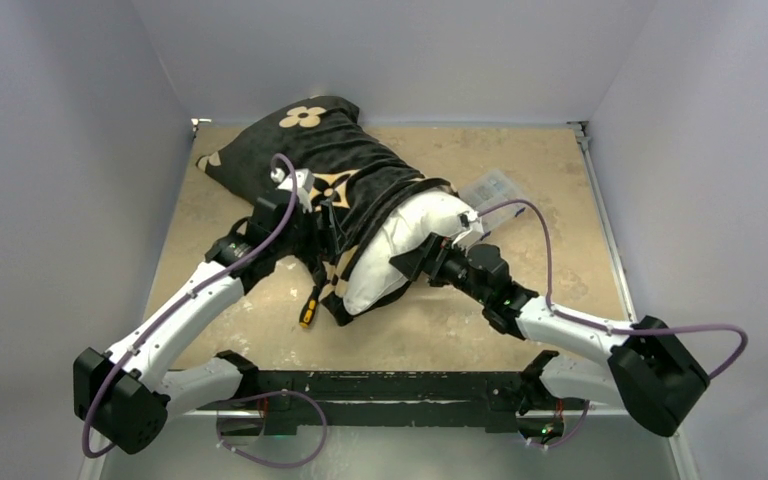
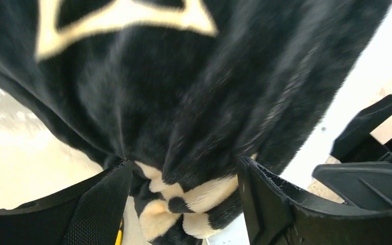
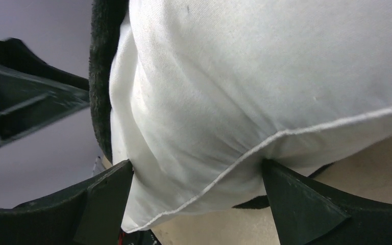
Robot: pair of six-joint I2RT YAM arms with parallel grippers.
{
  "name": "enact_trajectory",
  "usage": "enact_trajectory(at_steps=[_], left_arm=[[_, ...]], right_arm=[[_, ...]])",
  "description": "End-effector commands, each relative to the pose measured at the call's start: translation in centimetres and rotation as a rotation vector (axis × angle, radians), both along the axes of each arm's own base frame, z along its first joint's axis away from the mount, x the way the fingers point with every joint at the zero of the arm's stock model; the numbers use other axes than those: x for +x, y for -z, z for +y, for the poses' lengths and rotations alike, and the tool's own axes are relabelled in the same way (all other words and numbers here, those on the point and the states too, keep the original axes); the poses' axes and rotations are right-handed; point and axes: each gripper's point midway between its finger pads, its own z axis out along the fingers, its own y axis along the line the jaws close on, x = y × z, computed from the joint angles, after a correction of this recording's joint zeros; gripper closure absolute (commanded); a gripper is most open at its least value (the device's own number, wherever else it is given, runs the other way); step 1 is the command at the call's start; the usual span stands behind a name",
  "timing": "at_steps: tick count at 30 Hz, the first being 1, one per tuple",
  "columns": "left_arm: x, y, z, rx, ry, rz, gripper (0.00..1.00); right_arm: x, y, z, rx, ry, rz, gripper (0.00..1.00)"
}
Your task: Remove the pillowcase from the pillow
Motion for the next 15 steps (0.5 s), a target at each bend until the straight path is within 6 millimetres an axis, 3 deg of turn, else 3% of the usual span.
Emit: enact_trajectory(at_steps=[1,4,5,8,9,10,15], left_arm=[[-0.1,0.9,-1.2,-0.123,-0.025,0.007,0.26],[-0.4,1.9,-1.6,-0.146,-0.014,0.03,0.26],[-0.5,2.2,-1.6,-0.147,-0.012,0.035,0.26],[-1.1,2.7,-1.2,-0.144,-0.017,0.043,0.27],[-1.3,2.7,-1.0,-0.144,-0.021,0.038,0.27],[-1.5,2.5,-0.8,-0.145,-0.025,0.029,0.27],[-2.2,0.9,-0.3,-0.144,0.01,-0.052,0.27]], right_arm=[[-0.8,-3.1,2.9,0.13,-0.156,-0.114,0.01],[0.0,-2.5,4.2,0.122,-0.186,-0.116,0.04],[0.3,-2.2,4.5,0.117,-0.192,-0.116,0.12],[0.6,-1.1,5.1,0.112,-0.207,-0.101,0.65],[0.6,-1.0,5.3,0.112,-0.212,-0.1,0.93],[0.7,-0.9,5.2,0.11,-0.208,-0.099,1.0],[1.1,-2.6,4.8,0.116,-0.18,-0.139,1.0]])
